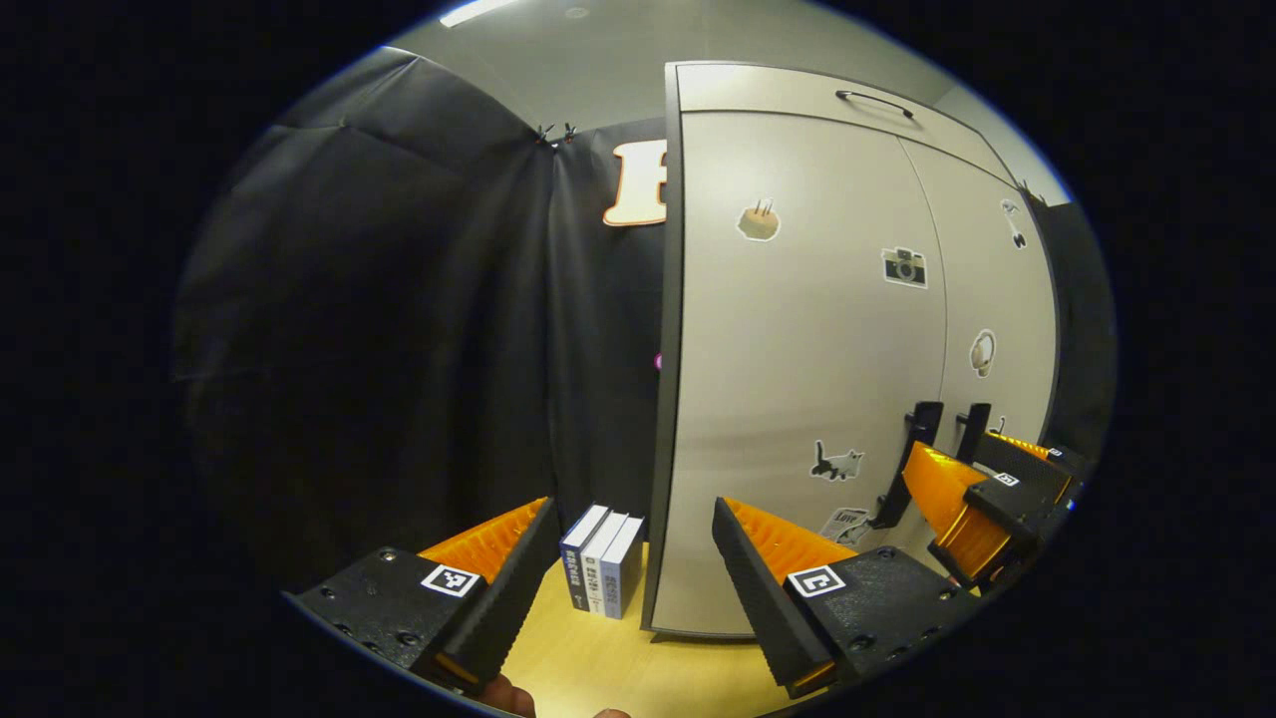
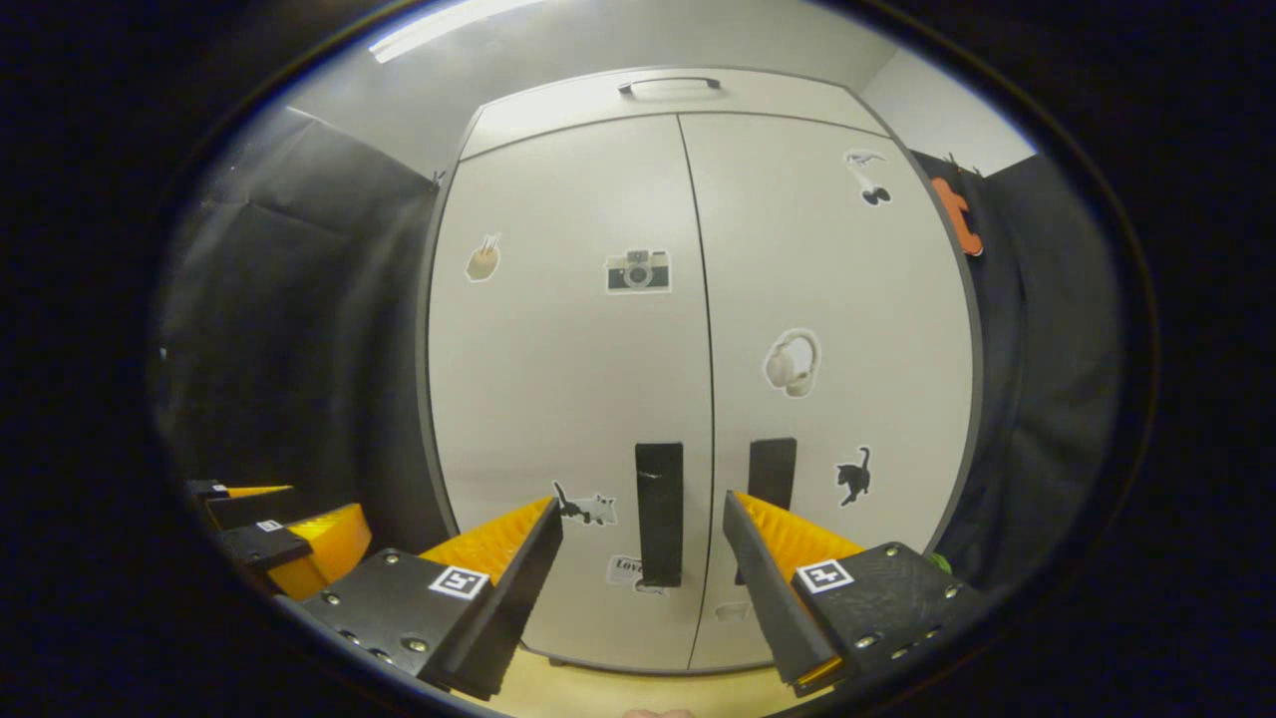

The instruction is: Open the right door of the double-door shoe cabinet with the right hand, and open the left door with the left hand.

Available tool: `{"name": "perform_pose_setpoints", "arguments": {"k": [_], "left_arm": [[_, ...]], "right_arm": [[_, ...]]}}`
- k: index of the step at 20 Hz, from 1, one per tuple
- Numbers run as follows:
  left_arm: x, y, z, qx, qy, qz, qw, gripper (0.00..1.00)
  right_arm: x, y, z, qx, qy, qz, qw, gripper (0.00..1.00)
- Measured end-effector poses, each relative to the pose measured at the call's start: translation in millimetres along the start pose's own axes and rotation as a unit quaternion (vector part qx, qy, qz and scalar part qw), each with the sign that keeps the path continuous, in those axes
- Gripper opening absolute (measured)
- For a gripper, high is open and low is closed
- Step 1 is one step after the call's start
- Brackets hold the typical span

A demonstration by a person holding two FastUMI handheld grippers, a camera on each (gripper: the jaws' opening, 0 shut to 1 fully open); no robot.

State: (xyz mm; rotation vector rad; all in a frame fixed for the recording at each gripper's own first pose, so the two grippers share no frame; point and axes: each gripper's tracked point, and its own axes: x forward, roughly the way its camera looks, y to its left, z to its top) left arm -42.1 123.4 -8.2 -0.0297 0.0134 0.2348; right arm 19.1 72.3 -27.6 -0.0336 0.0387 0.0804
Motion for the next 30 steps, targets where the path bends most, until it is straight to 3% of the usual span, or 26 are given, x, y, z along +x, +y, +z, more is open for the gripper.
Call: {"name": "perform_pose_setpoints", "arguments": {"k": [8, 15, 19, 21, 23, 25, 26, 27, 28, 30], "left_arm": [[-5.7, 43.1, -7.1, -0.016, 0.012, 0.057, 0.998, 0.96], [-3.7, 46.5, -10.4, -0.021, 0.017, 0.068, 0.997, 0.93], [-3.3, 49.0, -14.8, -0.026, 0.023, 0.072, 0.997, 0.96], [-2.7, 50.5, -16.4, -0.029, 0.024, 0.074, 0.997, 0.97], [-2.1, 52.1, -17.8, -0.033, 0.026, 0.075, 0.996, 0.97], [-1.1, 49.4, -20.0, -0.039, 0.029, 0.070, 0.996, 0.97], [-0.8, 48.4, -21.1, -0.040, 0.032, 0.068, 0.996, 0.96], [-2.0, 48.0, -22.2, -0.040, 0.034, 0.066, 0.996, 0.96], [-1.4, 46.8, -22.4, -0.040, 0.034, 0.064, 0.997, 0.97], [-2.2, 44.2, -21.0, -0.038, 0.033, 0.061, 0.997, 0.96]], "right_arm": [[24.5, -67.8, 5.8, -0.019, -0.020, -0.106, 0.994, 0.93], [47.7, -86.4, -12.9, -0.046, 0.001, -0.121, 0.992, 0.96], [58.8, -88.9, -21.4, -0.047, 0.014, -0.120, 0.992, 0.77], [63.8, -89.8, -28.4, -0.050, 0.026, -0.116, 0.992, 0.75], [62.5, -87.9, -26.1, -0.047, 0.015, -0.116, 0.992, 0.56], [67.4, -92.5, -24.5, -0.056, 0.004, -0.119, 0.991, 0.54], [64.0, -89.3, -25.7, -0.059, 0.007, -0.124, 0.991, 0.30], [63.4, -89.5, -24.7, -0.055, 0.004, -0.123, 0.991, 0.39], [61.7, -89.1, -24.9, -0.047, 0.006, -0.118, 0.992, 0.29], [63.0, -89.6, -26.9, -0.034, 0.010, -0.104, 0.994, 0.29]]}}
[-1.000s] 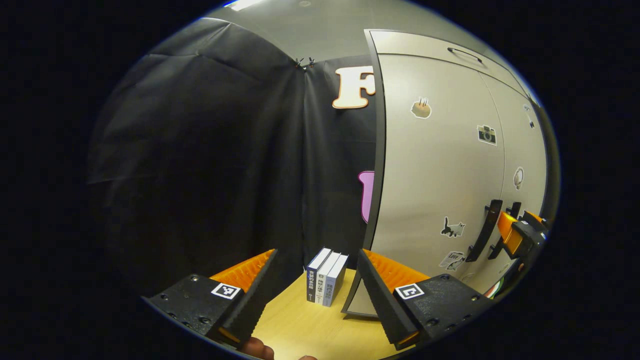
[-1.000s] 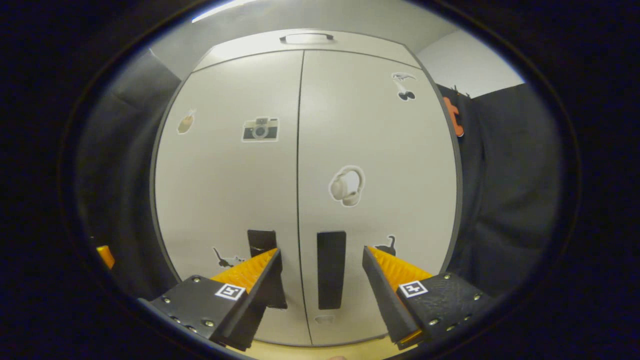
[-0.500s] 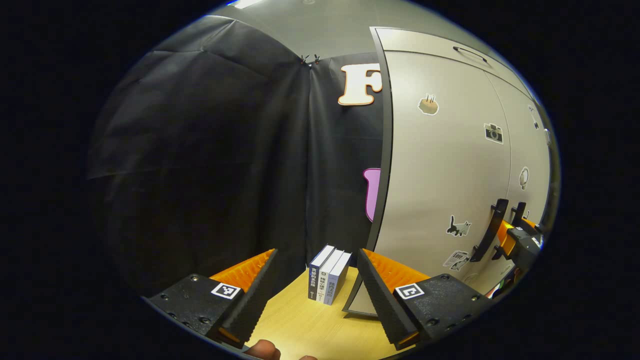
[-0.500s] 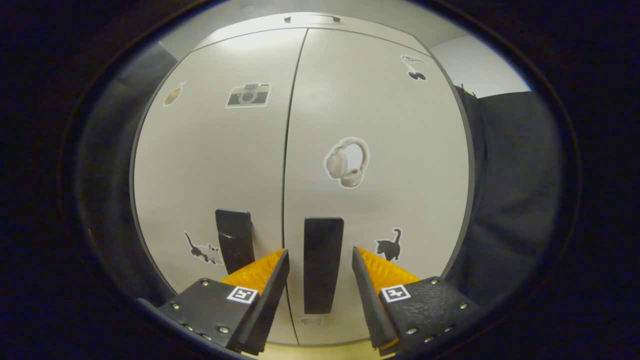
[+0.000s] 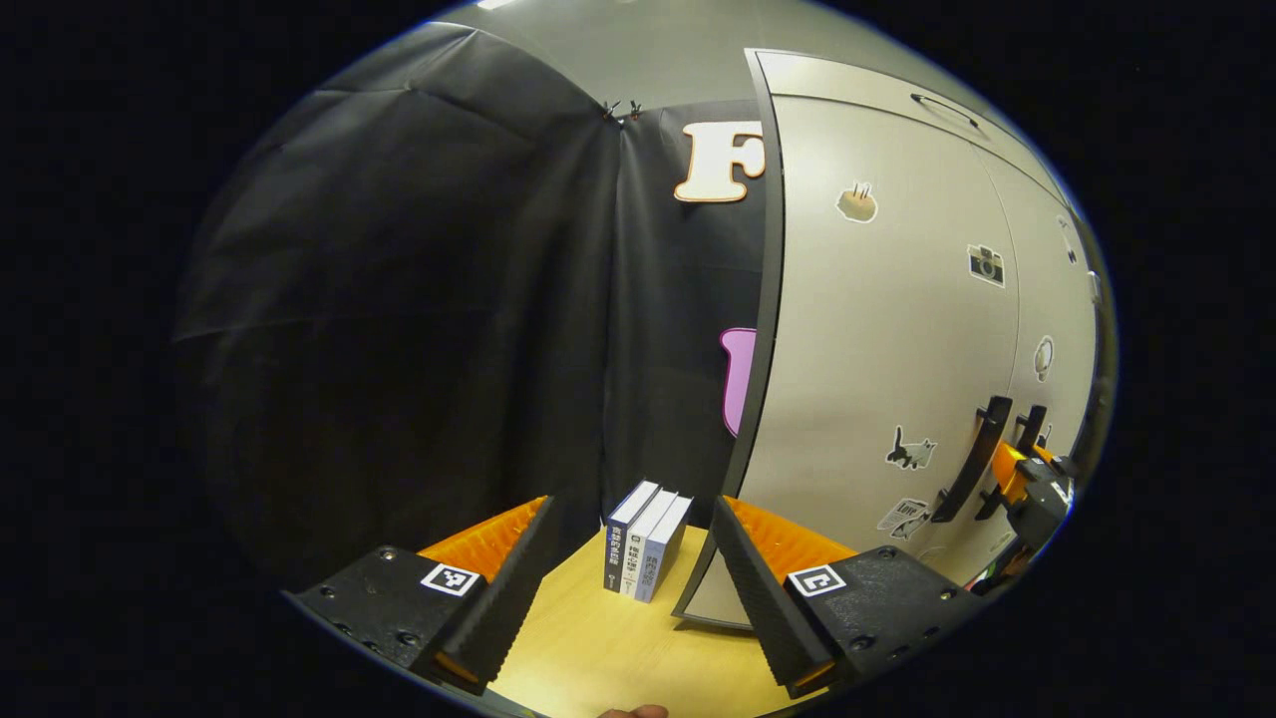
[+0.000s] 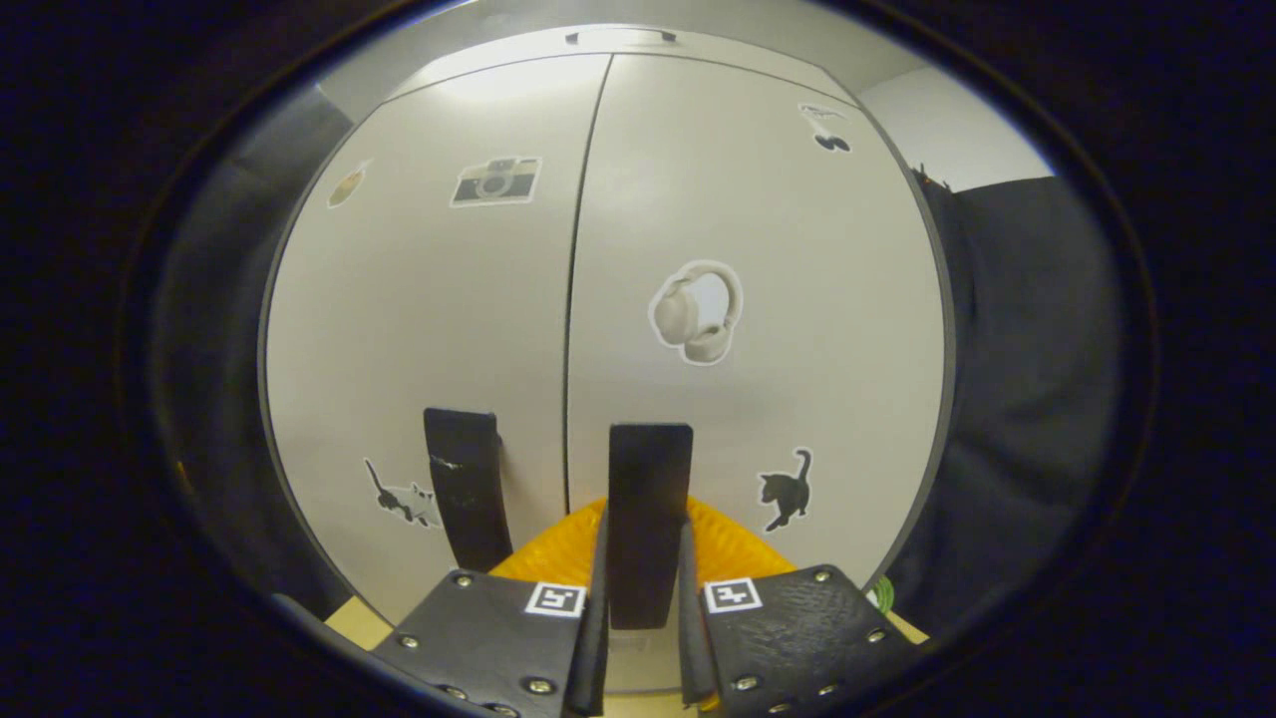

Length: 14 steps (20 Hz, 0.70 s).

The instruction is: Open the right door of the double-door shoe cabinet with the right hand, and open the left door with the left hand.

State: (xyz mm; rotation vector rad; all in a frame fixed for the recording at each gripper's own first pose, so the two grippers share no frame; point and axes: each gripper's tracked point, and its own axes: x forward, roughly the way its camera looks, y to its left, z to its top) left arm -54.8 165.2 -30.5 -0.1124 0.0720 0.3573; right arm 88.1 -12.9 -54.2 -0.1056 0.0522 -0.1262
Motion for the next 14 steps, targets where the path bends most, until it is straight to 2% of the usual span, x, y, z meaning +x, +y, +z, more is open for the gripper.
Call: {"name": "perform_pose_setpoints", "arguments": {"k": [1, 2, 14], "left_arm": [[-1.2, -0.8, 0.4, 0.000, -0.001, -0.001, 1.000, 0.96], [-2.6, -2.4, 0.3, 0.001, -0.001, -0.003, 1.000, 0.97], [-34.2, -17.3, -7.7, 0.012, 0.005, -0.024, 1.000, 0.96]], "right_arm": [[0.3, 0.6, 2.1, 0.005, -0.004, 0.002, 1.000, 0.29], [0.1, 0.4, 0.9, -0.004, -0.004, 0.004, 1.000, 0.20], [-17.4, -4.8, 2.0, -0.002, 0.000, 0.050, 0.999, 0.20]]}}
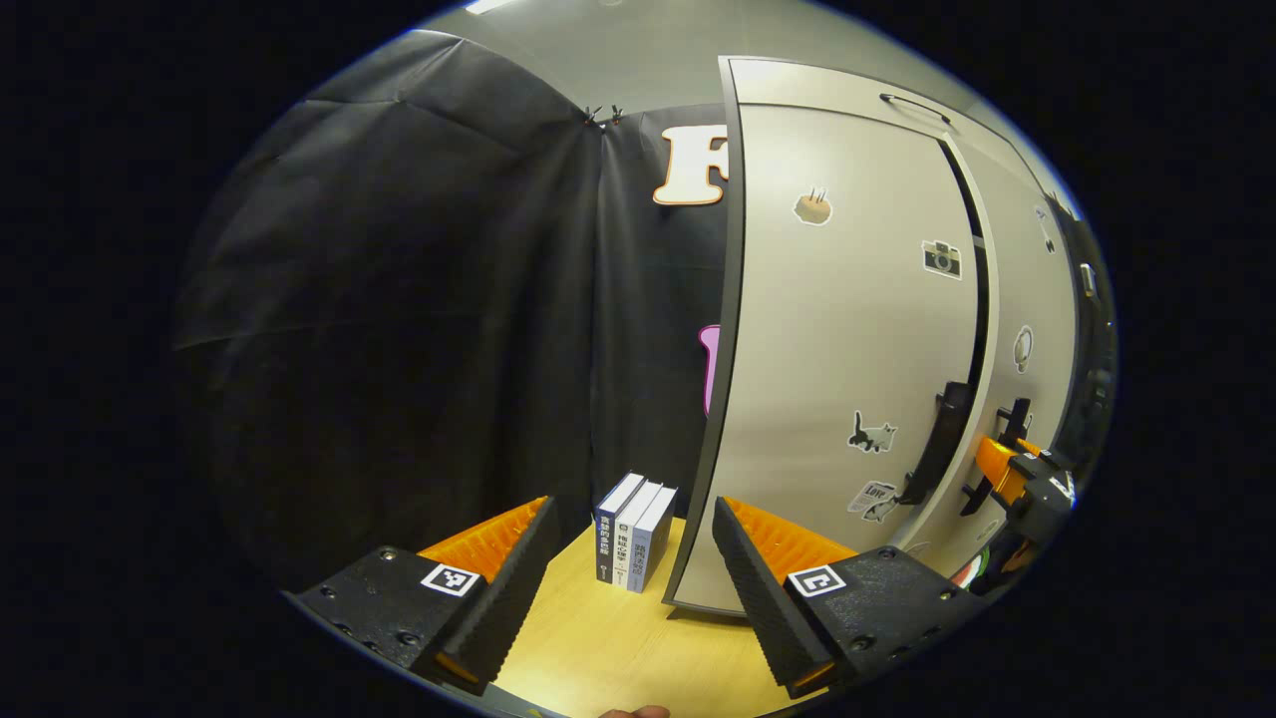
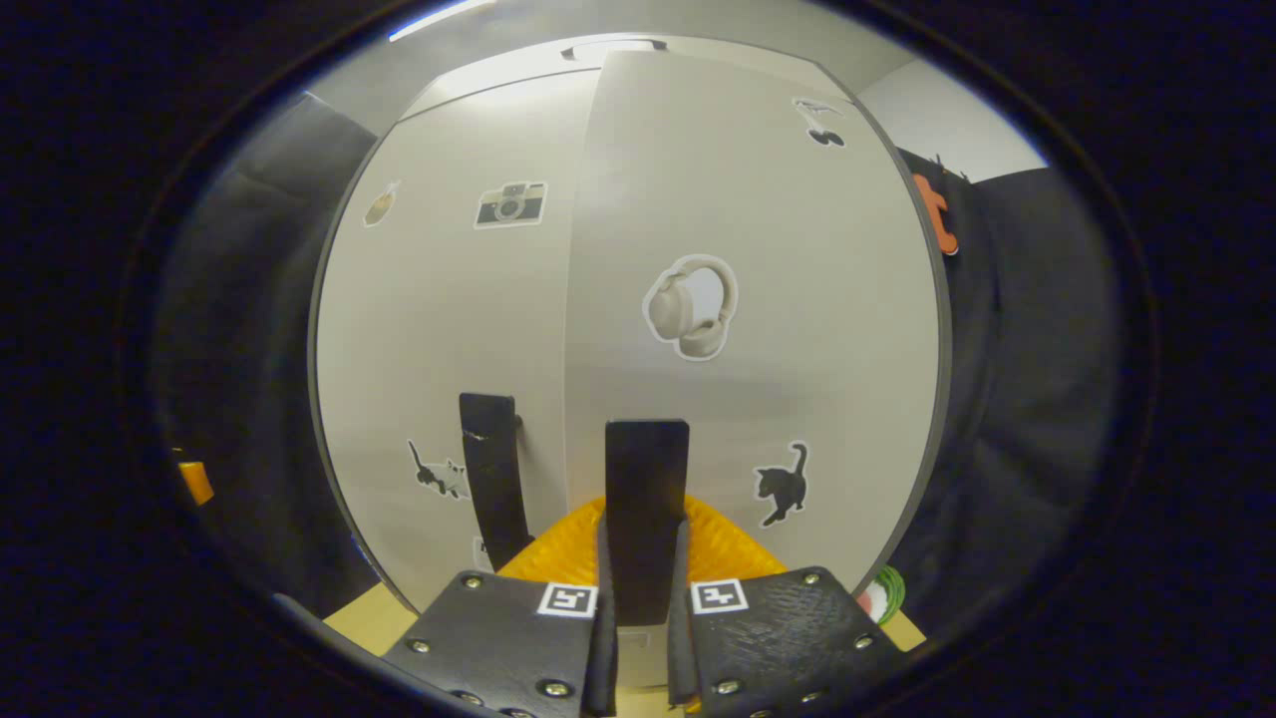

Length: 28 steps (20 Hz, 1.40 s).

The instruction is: Open the right door of the double-door shoe cabinet with the right hand, and open the left door with the left hand.

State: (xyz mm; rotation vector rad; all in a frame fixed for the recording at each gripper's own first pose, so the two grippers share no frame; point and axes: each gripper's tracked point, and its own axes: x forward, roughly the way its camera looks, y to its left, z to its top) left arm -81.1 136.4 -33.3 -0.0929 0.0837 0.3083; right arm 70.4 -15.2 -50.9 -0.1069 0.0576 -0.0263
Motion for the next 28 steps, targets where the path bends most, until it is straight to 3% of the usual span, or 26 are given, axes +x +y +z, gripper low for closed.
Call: {"name": "perform_pose_setpoints", "arguments": {"k": [13, 28], "left_arm": [[-16.3, -34.8, -13.0, 0.020, 0.014, -0.029, 0.999, 0.97], [1.2, -90.8, -26.4, 0.028, 0.028, -0.081, 0.996, 0.97]], "right_arm": [[-15.4, -4.3, 2.3, 0.009, -0.006, 0.060, 0.998, 0.20], [-31.8, -8.4, 0.1, 0.005, 0.002, 0.150, 0.989, 0.20]]}}
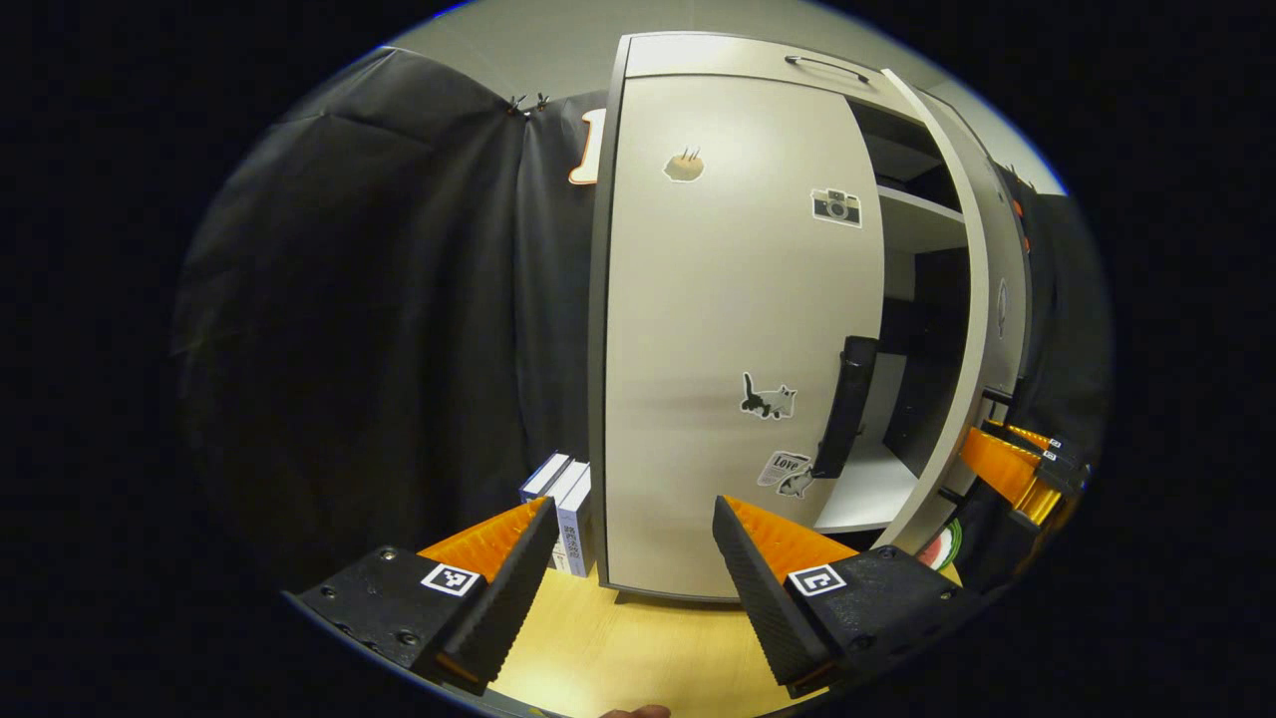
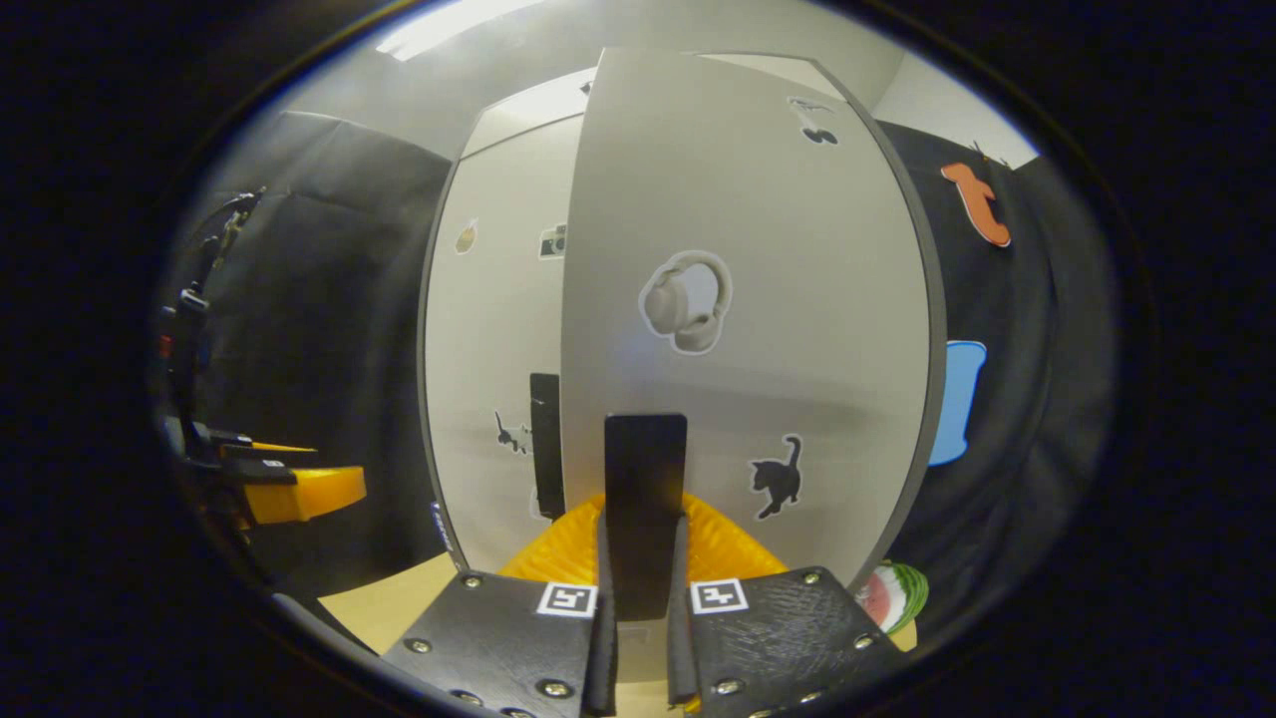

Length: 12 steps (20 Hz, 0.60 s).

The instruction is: Open the right door of the double-door shoe cabinet with the right hand, and open the left door with the left hand.

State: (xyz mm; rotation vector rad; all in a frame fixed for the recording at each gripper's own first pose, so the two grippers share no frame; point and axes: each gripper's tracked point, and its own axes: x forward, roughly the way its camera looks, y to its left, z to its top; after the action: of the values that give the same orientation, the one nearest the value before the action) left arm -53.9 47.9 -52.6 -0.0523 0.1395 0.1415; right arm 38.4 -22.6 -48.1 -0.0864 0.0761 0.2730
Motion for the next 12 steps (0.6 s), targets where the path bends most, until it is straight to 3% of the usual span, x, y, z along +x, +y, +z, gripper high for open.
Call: {"name": "perform_pose_setpoints", "arguments": {"k": [6, 12], "left_arm": [[10.1, -10.1, -6.6, -0.001, 0.010, -0.014, 1.000, 0.97], [16.7, -29.2, -12.3, 0.001, 0.016, -0.040, 0.999, 0.97]], "right_arm": [[-11.7, -2.2, -2.2, 0.003, 0.002, 0.025, 1.000, 0.20], [-33.2, -11.4, -5.8, 0.010, 0.009, 0.020, 1.000, 0.20]]}}
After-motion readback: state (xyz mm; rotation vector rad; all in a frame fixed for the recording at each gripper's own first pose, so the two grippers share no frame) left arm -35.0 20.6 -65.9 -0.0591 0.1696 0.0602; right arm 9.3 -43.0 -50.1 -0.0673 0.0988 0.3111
